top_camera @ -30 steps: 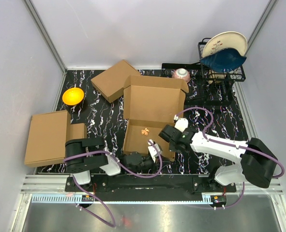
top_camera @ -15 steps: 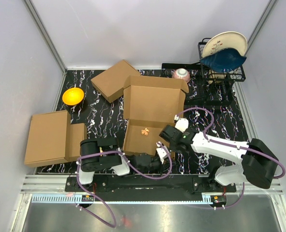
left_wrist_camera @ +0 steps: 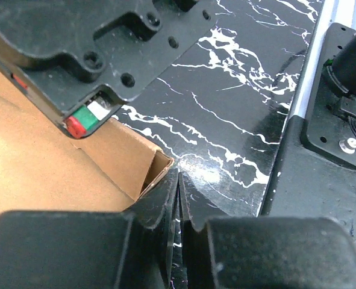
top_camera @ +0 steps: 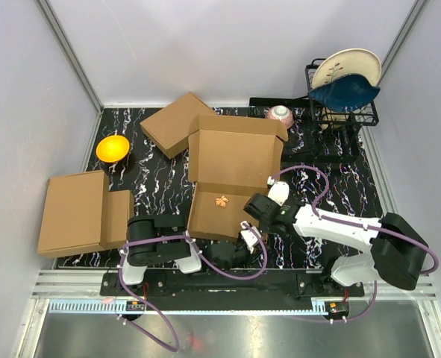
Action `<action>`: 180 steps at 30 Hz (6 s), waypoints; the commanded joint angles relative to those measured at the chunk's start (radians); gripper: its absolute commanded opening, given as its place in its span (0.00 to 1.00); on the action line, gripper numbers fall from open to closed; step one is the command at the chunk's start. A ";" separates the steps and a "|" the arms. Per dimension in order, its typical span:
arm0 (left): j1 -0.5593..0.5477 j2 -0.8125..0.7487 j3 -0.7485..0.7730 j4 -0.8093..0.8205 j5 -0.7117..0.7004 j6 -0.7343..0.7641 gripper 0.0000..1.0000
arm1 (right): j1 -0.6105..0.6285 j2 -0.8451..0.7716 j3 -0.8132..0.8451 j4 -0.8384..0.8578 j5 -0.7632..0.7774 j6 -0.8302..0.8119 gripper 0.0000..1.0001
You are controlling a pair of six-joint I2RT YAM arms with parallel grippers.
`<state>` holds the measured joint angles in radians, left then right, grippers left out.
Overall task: Fold the paper box
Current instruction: Fold the paper box at the center of the board.
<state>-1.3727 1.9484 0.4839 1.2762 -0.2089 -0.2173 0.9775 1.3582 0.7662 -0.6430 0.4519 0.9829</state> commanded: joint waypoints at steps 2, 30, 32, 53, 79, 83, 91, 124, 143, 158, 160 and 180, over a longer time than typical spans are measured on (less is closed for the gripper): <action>0.040 0.007 0.038 0.390 -0.190 0.027 0.10 | 0.047 0.091 -0.082 0.017 -0.140 0.074 0.00; -0.071 -0.385 -0.212 0.298 -0.148 0.130 0.30 | 0.020 0.021 0.127 -0.132 0.014 -0.018 0.62; -0.104 -0.462 -0.252 0.272 -0.168 0.139 0.31 | -0.003 -0.002 0.143 -0.141 0.028 -0.041 0.65; 0.237 -1.020 -0.045 -1.072 -0.668 -0.200 0.36 | -0.197 0.058 0.194 0.038 -0.059 -0.312 0.79; 0.400 -0.697 -0.183 -0.664 -0.471 -0.277 0.51 | -0.197 0.374 0.294 0.037 0.133 -0.444 0.52; 0.400 -0.657 -0.177 -0.618 -0.426 -0.274 0.51 | -0.197 0.401 0.324 -0.010 0.162 -0.454 0.42; 0.399 -0.594 -0.177 -0.534 -0.365 -0.272 0.53 | -0.195 0.433 0.338 -0.067 0.146 -0.438 0.00; 0.397 -0.551 -0.163 -0.522 -0.311 -0.272 0.56 | -0.250 0.525 0.466 -0.164 0.171 -0.483 0.18; 0.394 -0.543 -0.153 -0.521 -0.288 -0.277 0.54 | -0.247 0.463 0.441 -0.227 0.126 -0.441 0.53; 0.388 -0.559 -0.153 -0.525 -0.296 -0.274 0.54 | -0.249 0.423 0.389 -0.326 0.074 -0.423 0.44; 0.389 -0.556 -0.151 -0.526 -0.294 -0.274 0.54 | -0.247 0.420 0.375 -0.322 0.059 -0.420 0.40; 0.373 -0.539 -0.140 -0.531 -0.281 -0.287 0.54 | -0.247 0.487 0.271 -0.194 0.034 -0.365 0.00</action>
<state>-0.9951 1.4094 0.3084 0.6983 -0.5083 -0.4892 0.7273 1.7660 1.0691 -0.8753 0.5316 0.5713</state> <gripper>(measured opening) 0.544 0.261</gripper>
